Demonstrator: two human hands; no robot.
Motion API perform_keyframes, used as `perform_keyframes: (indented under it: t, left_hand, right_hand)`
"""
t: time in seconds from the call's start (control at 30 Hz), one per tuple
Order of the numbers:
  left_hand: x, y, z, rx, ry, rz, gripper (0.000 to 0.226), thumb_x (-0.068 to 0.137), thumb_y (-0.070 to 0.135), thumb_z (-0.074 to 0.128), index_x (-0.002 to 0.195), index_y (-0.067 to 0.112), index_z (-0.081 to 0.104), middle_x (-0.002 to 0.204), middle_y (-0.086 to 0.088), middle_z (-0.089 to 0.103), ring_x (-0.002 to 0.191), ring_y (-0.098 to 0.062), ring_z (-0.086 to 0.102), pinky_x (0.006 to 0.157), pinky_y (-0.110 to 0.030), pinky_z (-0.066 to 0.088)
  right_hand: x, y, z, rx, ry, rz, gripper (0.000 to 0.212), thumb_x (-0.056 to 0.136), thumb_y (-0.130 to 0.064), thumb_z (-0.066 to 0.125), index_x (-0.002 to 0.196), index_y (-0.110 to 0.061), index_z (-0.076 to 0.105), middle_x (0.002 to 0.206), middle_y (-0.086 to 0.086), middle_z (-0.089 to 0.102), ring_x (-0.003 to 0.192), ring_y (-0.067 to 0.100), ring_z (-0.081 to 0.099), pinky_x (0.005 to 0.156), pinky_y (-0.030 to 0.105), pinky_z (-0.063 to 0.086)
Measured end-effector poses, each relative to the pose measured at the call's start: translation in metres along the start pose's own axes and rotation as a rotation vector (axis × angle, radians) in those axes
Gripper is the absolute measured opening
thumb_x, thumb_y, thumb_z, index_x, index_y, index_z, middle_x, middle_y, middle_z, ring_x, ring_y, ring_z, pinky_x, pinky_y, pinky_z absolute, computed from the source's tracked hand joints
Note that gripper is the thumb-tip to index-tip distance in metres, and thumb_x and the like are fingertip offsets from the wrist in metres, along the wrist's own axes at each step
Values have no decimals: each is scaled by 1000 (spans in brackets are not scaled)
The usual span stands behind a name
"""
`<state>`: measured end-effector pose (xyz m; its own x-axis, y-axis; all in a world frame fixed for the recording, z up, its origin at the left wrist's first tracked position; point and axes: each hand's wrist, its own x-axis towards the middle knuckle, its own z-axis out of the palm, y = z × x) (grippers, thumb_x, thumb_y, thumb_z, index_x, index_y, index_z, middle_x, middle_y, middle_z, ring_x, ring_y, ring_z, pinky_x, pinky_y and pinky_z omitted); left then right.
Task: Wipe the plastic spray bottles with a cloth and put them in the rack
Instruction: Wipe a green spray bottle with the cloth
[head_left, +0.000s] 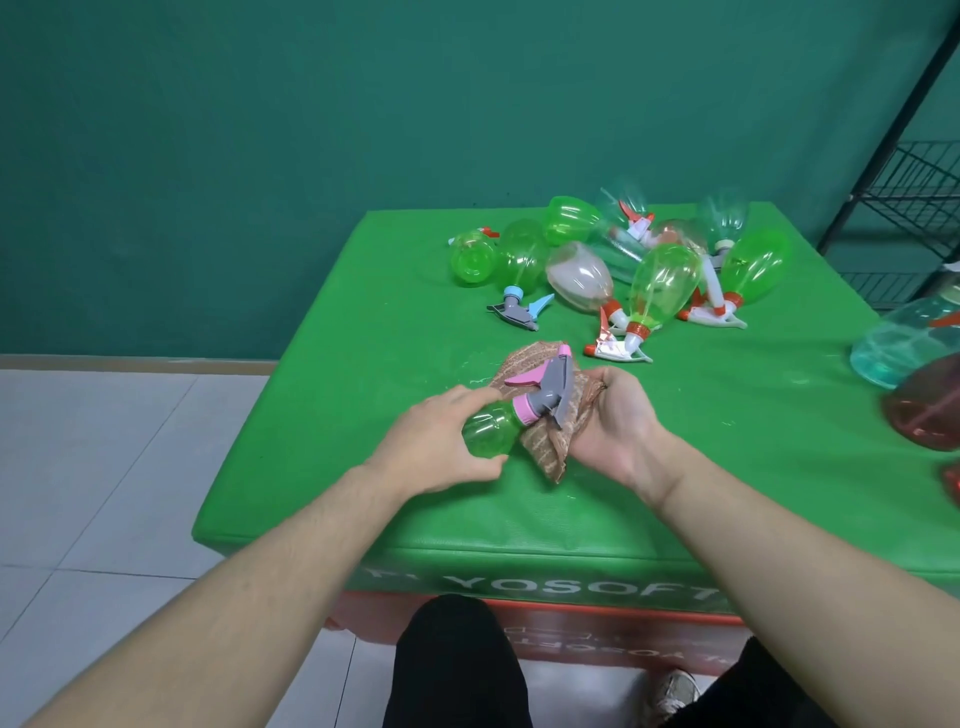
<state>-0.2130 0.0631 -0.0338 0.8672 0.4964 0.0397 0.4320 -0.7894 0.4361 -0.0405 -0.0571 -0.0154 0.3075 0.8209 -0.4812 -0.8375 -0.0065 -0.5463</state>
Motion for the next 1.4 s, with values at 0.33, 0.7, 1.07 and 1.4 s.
perform_keyframes:
  t: [0.33, 0.7, 1.07, 1.4]
  left_hand:
    - [-4, 4, 6, 69, 32, 27, 80, 82, 55, 72, 152, 36, 37, 140, 12, 52, 117, -4, 47, 101, -21, 38]
    - [0, 8, 7, 80, 44, -18, 79, 82, 54, 72, 151, 36, 38, 140, 10, 53, 116, -7, 49, 98, -22, 40]
    - [7, 17, 8, 76, 76, -219, 83, 79, 51, 75, 152, 37, 36, 131, 0, 57, 94, -20, 64, 81, -34, 57]
    - [11, 24, 3, 76, 90, -246, 80, 80, 51, 73, 150, 34, 38, 115, 5, 57, 87, -11, 62, 64, -27, 51]
  right_hand:
    - [-6, -2, 0, -64, 20, -15, 56, 107, -33, 20, 131, 2, 56, 123, 28, 67, 124, 36, 59, 104, 53, 47]
    - [1, -1, 6, -32, 94, -60, 57, 104, -30, 20, 129, 5, 57, 121, 32, 67, 118, 40, 62, 105, 56, 46]
    - [-21, 11, 2, -174, 183, -302, 41, 108, -27, 27, 117, -4, 60, 112, 22, 72, 103, 33, 66, 98, 51, 53]
    - [-37, 1, -14, -158, 166, -163, 36, 108, -29, 39, 119, -2, 60, 105, 20, 75, 97, 32, 72, 93, 50, 55]
